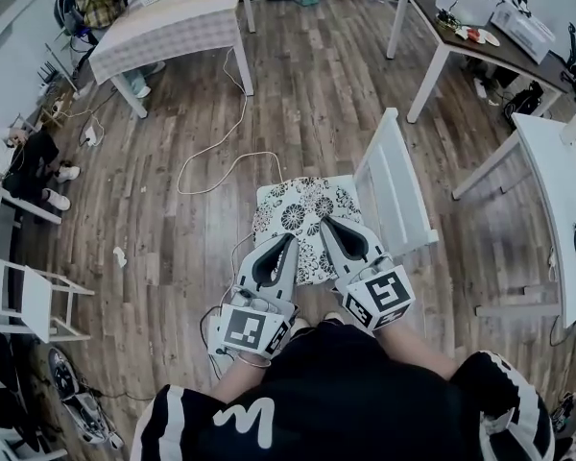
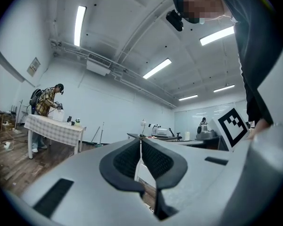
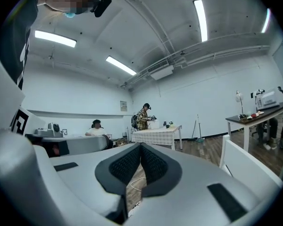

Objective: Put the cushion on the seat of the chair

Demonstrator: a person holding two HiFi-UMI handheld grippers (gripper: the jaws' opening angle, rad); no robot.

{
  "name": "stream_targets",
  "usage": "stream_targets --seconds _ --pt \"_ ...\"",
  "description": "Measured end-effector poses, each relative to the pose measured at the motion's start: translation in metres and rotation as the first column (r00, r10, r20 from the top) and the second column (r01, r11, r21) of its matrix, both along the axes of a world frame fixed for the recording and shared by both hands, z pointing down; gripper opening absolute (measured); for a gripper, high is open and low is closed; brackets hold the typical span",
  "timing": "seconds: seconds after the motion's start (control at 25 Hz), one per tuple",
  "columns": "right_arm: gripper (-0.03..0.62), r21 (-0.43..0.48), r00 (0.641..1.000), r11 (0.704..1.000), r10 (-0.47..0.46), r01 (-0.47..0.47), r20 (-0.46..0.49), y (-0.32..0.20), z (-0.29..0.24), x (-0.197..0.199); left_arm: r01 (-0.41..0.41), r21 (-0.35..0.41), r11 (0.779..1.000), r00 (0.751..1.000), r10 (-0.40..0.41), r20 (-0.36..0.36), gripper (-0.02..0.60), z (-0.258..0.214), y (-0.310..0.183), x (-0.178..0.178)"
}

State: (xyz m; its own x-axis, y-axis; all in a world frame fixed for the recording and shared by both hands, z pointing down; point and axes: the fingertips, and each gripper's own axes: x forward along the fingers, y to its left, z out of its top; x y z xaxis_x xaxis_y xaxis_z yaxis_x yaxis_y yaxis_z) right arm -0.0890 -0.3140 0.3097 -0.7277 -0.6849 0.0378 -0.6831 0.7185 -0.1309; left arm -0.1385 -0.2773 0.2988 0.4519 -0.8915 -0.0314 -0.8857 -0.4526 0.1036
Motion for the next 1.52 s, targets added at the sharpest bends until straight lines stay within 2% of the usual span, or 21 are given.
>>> stream_targets --seconds 0.32,0.52,0.8,0.96,1.24,1.52 --pt "0.020 0.071 1.000 0.997 0.025 -0.024 -0.013 0.026 -0.013 -0.010 -0.026 0.034 0.999 1.000 0.026 0.006 0.014 -0.007 0.020 -0.007" --pt "0.020 0.043 1.000 0.999 0.020 -0.019 -0.016 0.046 0.001 -0.015 -0.046 0.031 0.998 0.999 0.046 0.006 0.014 -0.004 0.036 -0.008" --pt "0.020 0.088 1.000 0.996 -0.002 0.003 -0.013 0.066 -0.011 -0.005 -0.036 0.084 0.996 0.999 0.033 0.040 0.014 -0.023 0.054 0.003" --pt "0.020 0.088 1.000 0.996 -0.020 0.022 -0.023 0.087 -0.010 0.010 -0.031 0.084 0.996 0.999 0.027 0.043 0.014 -0.022 0.075 0.021" --pt "0.020 0.036 0.998 0.998 -0.047 0.049 -0.038 0.129 0.003 0.061 -0.029 0.073 0.997 0.999 0.026 0.042 0.014 -0.019 0.117 0.079" --pt "0.020 0.049 0.996 0.995 -0.085 0.087 -0.039 0.178 0.000 0.107 0.020 0.074 0.997 0.999 -0.022 0.030 0.014 -0.015 0.165 0.125"
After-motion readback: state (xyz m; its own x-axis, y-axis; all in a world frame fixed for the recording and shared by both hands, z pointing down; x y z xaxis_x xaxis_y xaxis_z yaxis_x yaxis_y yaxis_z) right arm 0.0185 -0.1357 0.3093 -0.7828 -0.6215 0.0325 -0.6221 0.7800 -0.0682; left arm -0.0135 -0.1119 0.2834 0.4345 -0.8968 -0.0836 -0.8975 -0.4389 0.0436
